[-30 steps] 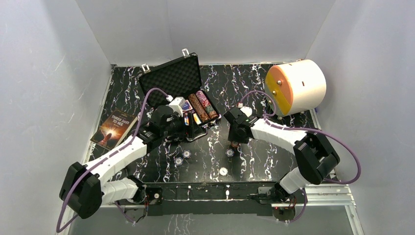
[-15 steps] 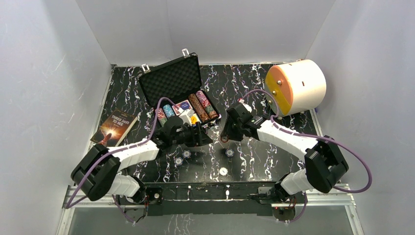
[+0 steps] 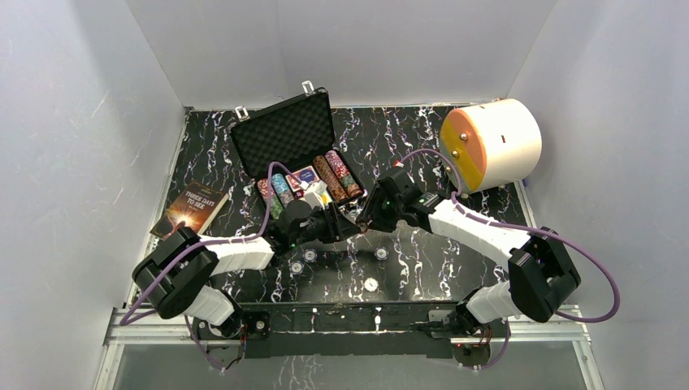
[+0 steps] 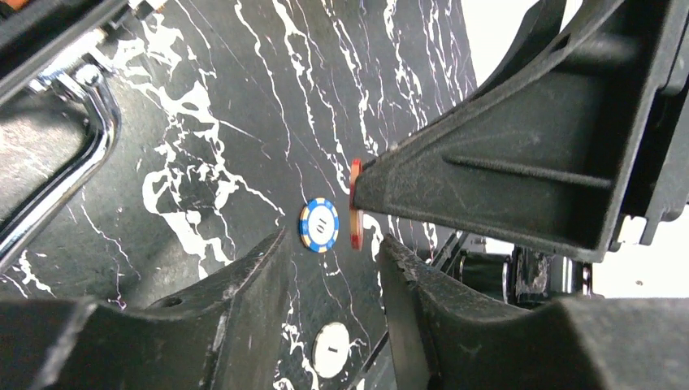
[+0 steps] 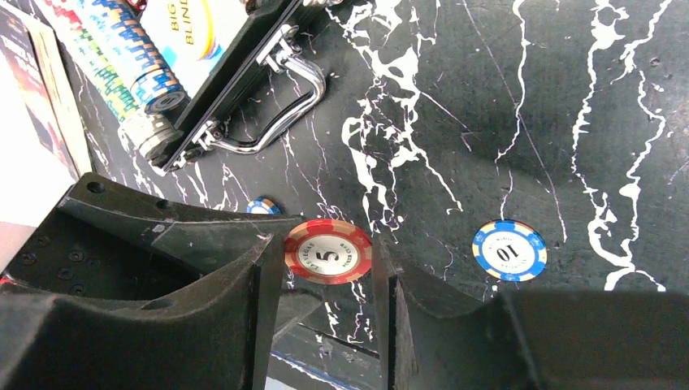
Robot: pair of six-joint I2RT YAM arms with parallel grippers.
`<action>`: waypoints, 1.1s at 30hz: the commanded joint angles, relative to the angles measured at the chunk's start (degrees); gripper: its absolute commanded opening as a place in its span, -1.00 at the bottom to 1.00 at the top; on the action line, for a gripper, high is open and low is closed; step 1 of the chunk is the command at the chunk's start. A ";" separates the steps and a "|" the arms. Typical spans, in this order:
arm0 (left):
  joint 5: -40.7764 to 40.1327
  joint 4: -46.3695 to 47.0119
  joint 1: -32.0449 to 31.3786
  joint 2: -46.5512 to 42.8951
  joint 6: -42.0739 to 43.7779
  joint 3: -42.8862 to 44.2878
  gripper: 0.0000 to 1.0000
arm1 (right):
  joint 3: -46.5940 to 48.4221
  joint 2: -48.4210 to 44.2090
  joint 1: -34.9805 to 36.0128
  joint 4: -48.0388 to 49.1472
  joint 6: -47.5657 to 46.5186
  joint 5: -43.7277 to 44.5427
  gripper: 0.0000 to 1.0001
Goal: Pack up texas hold em set
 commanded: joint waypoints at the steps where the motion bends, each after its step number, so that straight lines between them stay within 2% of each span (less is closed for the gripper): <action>1: -5.55 5.32 -0.40 -0.67 -0.51 -0.48 -0.19 | -0.26 -1.72 -0.44 2.54 1.00 -1.70 0.00; 10: -4.81 8.17 -0.38 1.17 -0.62 0.54 -0.59 | -0.63 -1.24 -0.50 3.12 1.05 -2.31 0.01; 15: -0.59 9.79 -0.36 2.98 1.27 1.64 -1.00 | -1.04 -0.57 -0.52 3.50 0.87 -3.04 0.01; 18: -0.68 9.85 -0.37 2.82 2.73 1.39 -1.00 | -1.18 -0.96 -0.63 3.51 0.56 -2.38 0.04; 21: -0.97 8.65 -0.39 1.78 5.85 1.42 -1.00 | 0.17 -1.04 -1.30 0.97 -0.65 -1.24 0.23; 25: -1.74 -3.25 -0.17 0.51 15.92 6.61 -1.00 | 2.47 -3.46 -1.50 -2.63 -3.07 3.38 0.34; 29: 0.46 -22.61 1.48 2.77 31.30 17.38 -1.00 | 1.25 -9.03 -1.64 -3.09 -3.16 10.86 0.37; 33: 3.17 -30.30 3.27 4.87 39.63 24.00 -1.00 | -0.74 -14.21 -1.68 -3.13 -2.27 16.03 0.38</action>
